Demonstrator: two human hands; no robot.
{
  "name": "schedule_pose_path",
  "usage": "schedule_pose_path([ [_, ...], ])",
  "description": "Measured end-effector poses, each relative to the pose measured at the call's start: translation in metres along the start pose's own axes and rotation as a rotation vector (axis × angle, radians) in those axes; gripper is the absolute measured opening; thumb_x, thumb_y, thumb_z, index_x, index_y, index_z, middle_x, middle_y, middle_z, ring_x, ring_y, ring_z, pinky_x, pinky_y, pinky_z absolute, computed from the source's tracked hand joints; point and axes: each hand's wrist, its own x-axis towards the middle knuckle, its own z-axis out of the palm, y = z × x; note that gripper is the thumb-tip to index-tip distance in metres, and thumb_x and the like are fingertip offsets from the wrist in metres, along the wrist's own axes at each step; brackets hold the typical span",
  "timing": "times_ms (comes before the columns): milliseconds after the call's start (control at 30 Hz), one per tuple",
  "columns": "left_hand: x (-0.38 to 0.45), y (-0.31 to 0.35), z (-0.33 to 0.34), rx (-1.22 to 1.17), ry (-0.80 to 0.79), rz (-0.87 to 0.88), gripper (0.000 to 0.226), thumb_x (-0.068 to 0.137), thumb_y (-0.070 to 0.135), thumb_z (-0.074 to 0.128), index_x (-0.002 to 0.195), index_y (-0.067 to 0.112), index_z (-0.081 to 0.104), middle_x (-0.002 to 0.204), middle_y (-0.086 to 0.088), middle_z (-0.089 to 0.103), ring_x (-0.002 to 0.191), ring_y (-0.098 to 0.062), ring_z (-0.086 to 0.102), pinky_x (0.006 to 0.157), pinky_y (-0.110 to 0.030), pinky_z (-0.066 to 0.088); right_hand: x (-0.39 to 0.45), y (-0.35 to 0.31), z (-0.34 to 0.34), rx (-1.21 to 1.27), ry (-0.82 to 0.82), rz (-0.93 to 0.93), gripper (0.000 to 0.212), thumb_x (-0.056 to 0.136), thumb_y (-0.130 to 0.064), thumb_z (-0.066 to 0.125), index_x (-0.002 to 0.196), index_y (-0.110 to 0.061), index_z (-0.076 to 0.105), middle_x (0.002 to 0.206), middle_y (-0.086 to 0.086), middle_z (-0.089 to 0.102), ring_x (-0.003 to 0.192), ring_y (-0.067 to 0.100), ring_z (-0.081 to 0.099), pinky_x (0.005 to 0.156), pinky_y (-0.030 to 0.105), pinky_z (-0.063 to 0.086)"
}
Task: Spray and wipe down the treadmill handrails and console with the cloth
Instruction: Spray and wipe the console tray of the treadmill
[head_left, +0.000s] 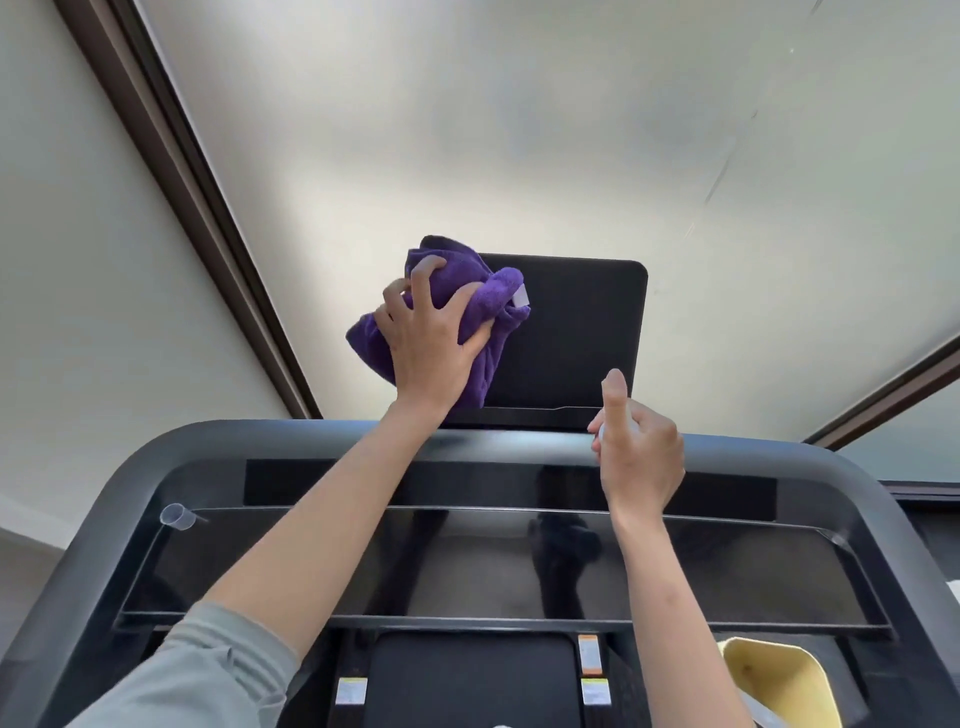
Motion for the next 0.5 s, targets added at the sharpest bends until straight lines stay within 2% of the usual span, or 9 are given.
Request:
schedule_pose_path([
  [33, 0.009, 0.0, 0.007, 0.04, -0.046, 0.0, 0.039, 0.087, 0.054, 0.057, 0.122, 0.038, 0.061, 0.147, -0.003, 0.038, 0.124, -0.034, 0.037, 0.097, -0.052, 0.036, 0.001, 0.0, 0.001, -0.005, -0.007, 0.0, 0.088, 0.074, -0.083, 0.026, 0.061, -0.003, 0.061, 0.047, -0.006, 0.057, 0.062, 0.025, 0.061, 0.06, 0.028, 0.039],
  [100, 0.014, -0.004, 0.022, 0.174, -0.192, 0.043, 0.066, 0.083, 0.07, 0.045, 0.143, 0.043, 0.039, 0.158, -0.008, 0.017, 0.139, -0.043, 0.022, 0.106, -0.062, 0.024, 0.002, 0.0, 0.004, -0.008, -0.01, 0.002, 0.089, 0.074, -0.083, 0.027, 0.063, -0.002, 0.061, 0.046, -0.006, 0.056, 0.062, 0.025, 0.061, 0.061, 0.028, 0.04],
  [167, 0.004, -0.012, 0.032, 0.221, -0.256, 0.092, 0.08, 0.079, 0.075, 0.042, 0.15, 0.045, 0.022, 0.16, -0.008, 0.0, 0.144, -0.045, 0.01, 0.107, -0.064, 0.019, 0.003, 0.001, 0.005, -0.009, -0.007, 0.004, 0.088, 0.074, -0.083, 0.026, 0.062, -0.003, 0.061, 0.047, -0.006, 0.057, 0.063, 0.025, 0.061, 0.062, 0.027, 0.041],
  [200, -0.003, -0.017, 0.034, 0.196, -0.236, 0.094, 0.075, 0.082, 0.071, 0.046, 0.149, 0.045, 0.024, 0.16, -0.006, 0.0, 0.143, -0.043, 0.011, 0.106, -0.064, 0.024, 0.004, 0.001, 0.005, -0.008, -0.007, 0.004, 0.088, 0.074, -0.083, 0.026, 0.061, -0.003, 0.061, 0.047, -0.006, 0.057, 0.064, 0.025, 0.061, 0.062, 0.027, 0.041],
  [333, -0.028, -0.032, 0.03, 0.01, -0.106, 0.05, 0.048, 0.085, 0.041, 0.06, 0.132, 0.04, 0.054, 0.152, 0.001, 0.022, 0.13, -0.034, 0.027, 0.092, -0.055, 0.038, 0.007, 0.002, 0.005, 0.006, -0.004, 0.009, 0.089, 0.074, -0.083, 0.027, 0.063, -0.001, 0.06, 0.045, -0.01, 0.056, 0.062, 0.024, 0.06, 0.062, 0.028, 0.04],
  [433, -0.039, -0.037, 0.023, -0.054, -0.065, 0.042, 0.044, 0.082, 0.038, 0.056, 0.126, 0.035, 0.059, 0.146, 0.004, 0.029, 0.122, -0.029, 0.031, 0.087, -0.053, 0.042, 0.011, 0.003, 0.004, 0.021, 0.004, 0.017, 0.085, 0.075, -0.081, 0.028, 0.06, -0.003, 0.058, 0.045, -0.011, 0.056, 0.059, 0.024, 0.057, 0.063, 0.03, 0.039],
  [500, -0.026, -0.029, 0.016, -0.064, 0.004, 0.03, 0.046, 0.083, 0.037, 0.059, 0.129, 0.035, 0.058, 0.147, 0.004, 0.03, 0.123, -0.028, 0.03, 0.091, -0.052, 0.04, 0.013, 0.003, 0.003, 0.023, 0.008, 0.012, 0.082, 0.076, -0.079, 0.029, 0.057, -0.005, 0.057, 0.045, -0.013, 0.056, 0.057, 0.022, 0.056, 0.064, 0.03, 0.04],
])
